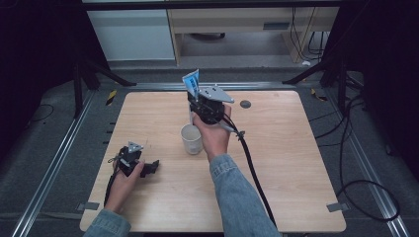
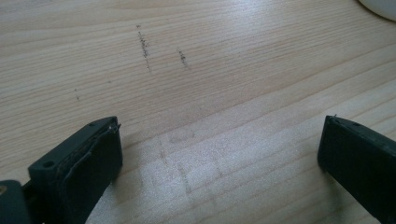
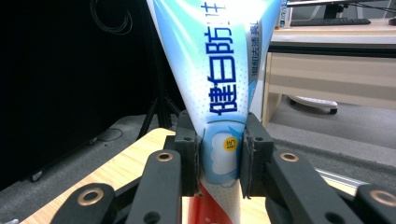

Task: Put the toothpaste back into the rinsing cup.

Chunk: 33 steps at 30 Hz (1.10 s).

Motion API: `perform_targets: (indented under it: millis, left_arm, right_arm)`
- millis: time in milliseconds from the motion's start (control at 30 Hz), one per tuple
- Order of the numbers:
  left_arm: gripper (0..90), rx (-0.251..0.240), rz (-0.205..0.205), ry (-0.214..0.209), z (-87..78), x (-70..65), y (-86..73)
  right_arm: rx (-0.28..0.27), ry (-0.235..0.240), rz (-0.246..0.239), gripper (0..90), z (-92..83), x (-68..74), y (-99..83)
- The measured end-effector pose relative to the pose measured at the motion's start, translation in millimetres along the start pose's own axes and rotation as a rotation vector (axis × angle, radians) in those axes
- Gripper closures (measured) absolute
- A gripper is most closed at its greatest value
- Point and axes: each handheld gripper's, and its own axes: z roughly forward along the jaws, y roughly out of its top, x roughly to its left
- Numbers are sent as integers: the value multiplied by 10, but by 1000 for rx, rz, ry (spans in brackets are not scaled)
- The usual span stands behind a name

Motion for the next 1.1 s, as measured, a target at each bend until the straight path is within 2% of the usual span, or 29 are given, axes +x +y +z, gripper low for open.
perform_targets:
  millis: [467, 1100]
  left_arm:
    - [0, 0, 0, -1, 1, 1, 1]
    - [0, 0, 0, -1, 2, 1, 1]
  right_arm:
    - [-12, -3, 5, 726, 0, 25, -80]
    - [-23, 25, -7, 724, 47, 143, -246]
